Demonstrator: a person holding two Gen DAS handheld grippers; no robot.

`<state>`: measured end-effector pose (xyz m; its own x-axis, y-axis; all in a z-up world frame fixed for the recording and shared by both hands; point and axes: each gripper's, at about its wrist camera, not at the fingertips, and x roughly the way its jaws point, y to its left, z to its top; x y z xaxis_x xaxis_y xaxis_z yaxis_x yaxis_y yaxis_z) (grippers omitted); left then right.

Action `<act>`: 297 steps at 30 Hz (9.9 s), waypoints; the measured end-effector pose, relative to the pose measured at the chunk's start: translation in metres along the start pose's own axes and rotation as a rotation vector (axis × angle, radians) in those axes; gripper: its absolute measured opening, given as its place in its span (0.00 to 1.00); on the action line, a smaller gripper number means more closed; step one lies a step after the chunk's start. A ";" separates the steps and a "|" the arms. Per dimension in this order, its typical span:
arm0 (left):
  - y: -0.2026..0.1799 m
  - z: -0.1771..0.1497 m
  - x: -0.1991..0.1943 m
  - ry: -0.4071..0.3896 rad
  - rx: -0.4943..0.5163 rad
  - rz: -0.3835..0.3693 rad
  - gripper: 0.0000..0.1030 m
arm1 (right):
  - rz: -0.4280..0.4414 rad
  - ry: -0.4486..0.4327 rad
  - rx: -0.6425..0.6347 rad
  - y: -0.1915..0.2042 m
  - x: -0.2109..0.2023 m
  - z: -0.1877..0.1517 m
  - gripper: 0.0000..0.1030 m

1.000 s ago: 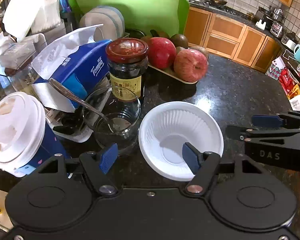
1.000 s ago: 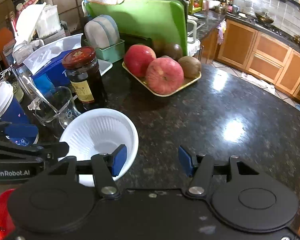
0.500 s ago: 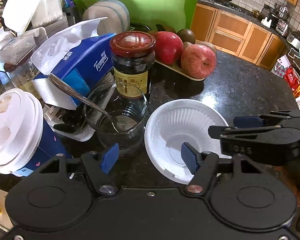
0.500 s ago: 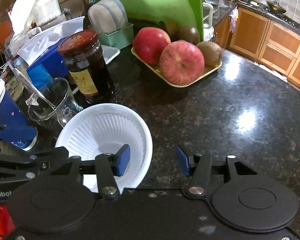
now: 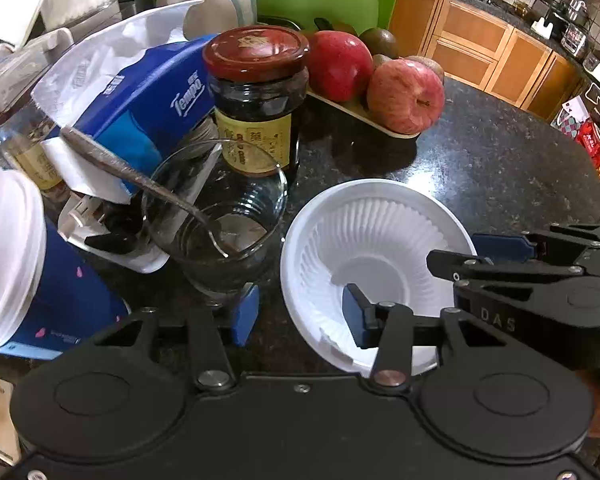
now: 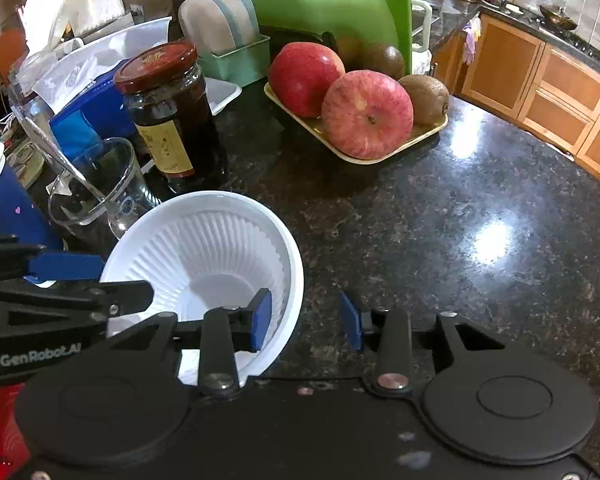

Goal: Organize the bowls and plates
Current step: 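Close both grippers on the ribbed bowl rim, then lift the ribbed bowl with both grippers and carry it to the bowl stack, then lower the ribbed bowl into the white bowls and open both grippers, then move both grippers back to the rim of the stacked white bowls, then close both grippers on the white bowl stack rim, then lift the bowl stack with both grippers and carry it over the red plates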

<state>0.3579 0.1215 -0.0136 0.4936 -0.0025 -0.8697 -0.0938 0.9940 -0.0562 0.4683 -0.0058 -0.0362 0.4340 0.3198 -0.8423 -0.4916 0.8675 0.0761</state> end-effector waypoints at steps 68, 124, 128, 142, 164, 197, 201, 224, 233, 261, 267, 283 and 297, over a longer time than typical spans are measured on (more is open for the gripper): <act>-0.086 -0.119 -0.116 -0.072 0.370 -0.214 0.23 | -0.038 -0.226 0.195 0.013 -0.210 -0.197 0.18; -0.085 -0.146 -0.115 -0.070 0.379 -0.200 0.32 | -0.093 -0.251 0.267 0.013 -0.219 -0.238 0.33; -0.082 -0.148 -0.116 -0.097 0.360 -0.195 0.48 | -0.129 -0.282 0.278 0.016 -0.221 -0.242 0.39; -0.062 -0.156 -0.130 -0.330 0.286 -0.130 0.62 | -0.232 -0.402 0.384 0.034 -0.216 -0.260 0.52; -0.044 -0.170 -0.133 -0.443 0.272 -0.128 0.71 | -0.397 -0.642 0.333 0.099 -0.228 -0.293 0.77; -0.068 -0.196 -0.124 -0.394 0.207 -0.087 0.70 | -0.368 -0.652 0.106 0.066 -0.211 -0.292 0.68; -0.071 -0.193 -0.117 -0.355 0.261 -0.133 0.67 | -0.375 -0.544 0.112 0.061 -0.195 -0.280 0.61; -0.079 -0.182 -0.081 -0.202 0.353 -0.200 0.66 | -0.197 -0.238 0.400 0.024 -0.146 -0.263 0.31; -0.088 -0.175 -0.067 -0.105 0.332 -0.205 0.62 | -0.132 -0.209 0.389 0.015 -0.138 -0.256 0.29; -0.080 -0.196 -0.120 -0.167 0.221 -0.111 0.39 | 0.034 -0.300 0.212 0.041 -0.174 -0.258 0.17; -0.054 -0.198 -0.133 -0.203 0.185 -0.050 0.39 | 0.085 -0.305 0.164 0.069 -0.170 -0.241 0.17; 0.038 -0.179 -0.121 -0.167 0.154 -0.043 0.40 | 0.091 -0.258 0.149 0.149 -0.123 -0.189 0.17; 0.068 -0.166 -0.101 -0.134 0.188 -0.122 0.39 | 0.015 -0.212 0.195 0.171 -0.106 -0.179 0.17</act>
<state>0.1579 0.1713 -0.0106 0.6031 -0.1211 -0.7884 0.1297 0.9901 -0.0530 0.2027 0.0407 -0.0299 0.5863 0.3880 -0.7111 -0.3535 0.9124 0.2064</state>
